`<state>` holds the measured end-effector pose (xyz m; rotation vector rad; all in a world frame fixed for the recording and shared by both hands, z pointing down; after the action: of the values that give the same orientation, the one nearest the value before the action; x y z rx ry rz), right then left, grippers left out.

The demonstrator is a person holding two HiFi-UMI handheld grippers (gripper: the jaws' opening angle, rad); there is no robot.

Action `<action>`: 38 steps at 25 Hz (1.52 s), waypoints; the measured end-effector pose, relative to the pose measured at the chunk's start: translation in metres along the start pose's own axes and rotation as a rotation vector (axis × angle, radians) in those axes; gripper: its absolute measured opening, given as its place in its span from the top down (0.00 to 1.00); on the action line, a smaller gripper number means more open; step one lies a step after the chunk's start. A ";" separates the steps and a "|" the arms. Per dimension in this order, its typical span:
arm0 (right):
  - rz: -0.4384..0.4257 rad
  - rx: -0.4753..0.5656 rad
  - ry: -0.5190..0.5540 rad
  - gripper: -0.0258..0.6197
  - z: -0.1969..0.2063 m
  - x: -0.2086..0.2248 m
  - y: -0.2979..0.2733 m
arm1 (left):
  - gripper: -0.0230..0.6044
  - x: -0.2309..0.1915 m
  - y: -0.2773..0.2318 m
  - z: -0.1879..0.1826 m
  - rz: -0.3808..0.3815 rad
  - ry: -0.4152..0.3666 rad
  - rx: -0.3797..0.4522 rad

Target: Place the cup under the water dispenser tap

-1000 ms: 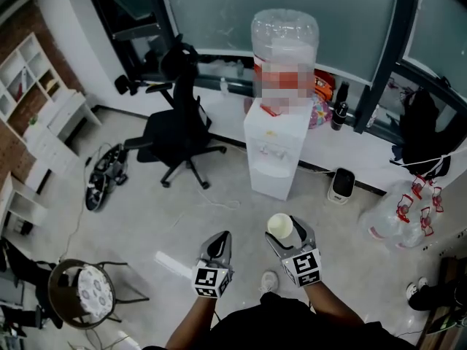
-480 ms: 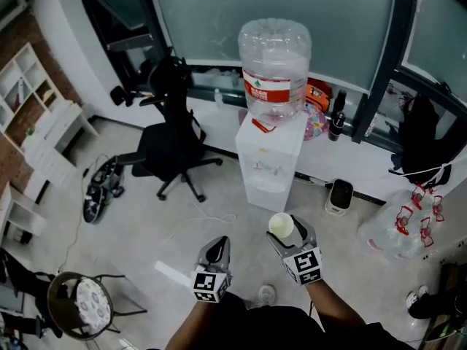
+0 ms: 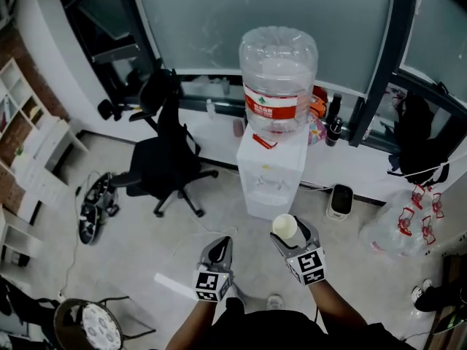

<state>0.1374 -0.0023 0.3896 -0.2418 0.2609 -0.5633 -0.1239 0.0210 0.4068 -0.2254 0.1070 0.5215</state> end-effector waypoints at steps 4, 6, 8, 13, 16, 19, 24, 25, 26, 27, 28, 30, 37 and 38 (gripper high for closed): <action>0.042 -0.001 0.033 0.42 -0.013 -0.007 -0.026 | 0.94 -0.044 -0.007 -0.014 0.010 -0.010 0.016; 0.061 -0.007 0.031 0.42 -0.018 -0.009 -0.039 | 0.94 -0.061 -0.010 -0.021 0.026 -0.001 0.005; 0.073 -0.013 0.025 0.42 -0.021 -0.014 -0.051 | 0.94 -0.076 -0.014 -0.023 0.052 -0.003 -0.007; 0.108 -0.032 0.010 0.42 -0.017 -0.031 -0.077 | 0.94 -0.108 -0.024 -0.015 0.113 -0.028 0.004; 0.129 -0.048 -0.001 0.42 -0.015 -0.038 -0.087 | 0.94 -0.120 -0.031 -0.015 0.146 -0.028 -0.003; 0.149 -0.066 -0.026 0.42 -0.008 -0.042 -0.097 | 0.94 -0.130 -0.038 -0.011 0.173 -0.035 -0.009; 0.152 -0.104 -0.046 0.42 0.016 -0.039 -0.120 | 0.94 -0.142 -0.055 0.007 0.165 -0.012 -0.028; 0.146 -0.107 -0.047 0.42 0.019 -0.036 -0.126 | 0.94 -0.143 -0.059 0.010 0.157 -0.012 -0.031; 0.141 -0.109 -0.048 0.42 0.022 -0.033 -0.132 | 0.94 -0.143 -0.065 0.013 0.150 -0.013 -0.035; 0.137 -0.110 -0.046 0.42 0.025 -0.029 -0.137 | 0.94 -0.143 -0.072 0.016 0.144 -0.012 -0.037; 0.133 -0.113 -0.043 0.42 0.029 -0.025 -0.144 | 0.94 -0.143 -0.078 0.019 0.140 -0.010 -0.038; 0.125 -0.125 -0.037 0.42 0.042 -0.018 -0.157 | 0.94 -0.143 -0.091 0.028 0.137 -0.003 -0.040; 0.087 -0.153 -0.051 0.42 0.103 -0.005 -0.200 | 0.94 -0.142 -0.129 0.073 0.156 0.001 -0.062; 0.082 -0.161 -0.050 0.42 0.114 -0.005 -0.207 | 0.94 -0.142 -0.134 0.081 0.159 0.000 -0.067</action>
<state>0.0665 -0.1516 0.5583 -0.3987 0.2663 -0.4545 -0.1749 -0.1405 0.5324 -0.2839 0.1080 0.6843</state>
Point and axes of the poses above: the fingertips, and each gripper's own axes: y backward along the fingers, x to its right, z out of its underside, the point moved 10 cm from there along y, backward along the fingers, and after that the axes turned 6 degrees about y, right-handed, at the moved point
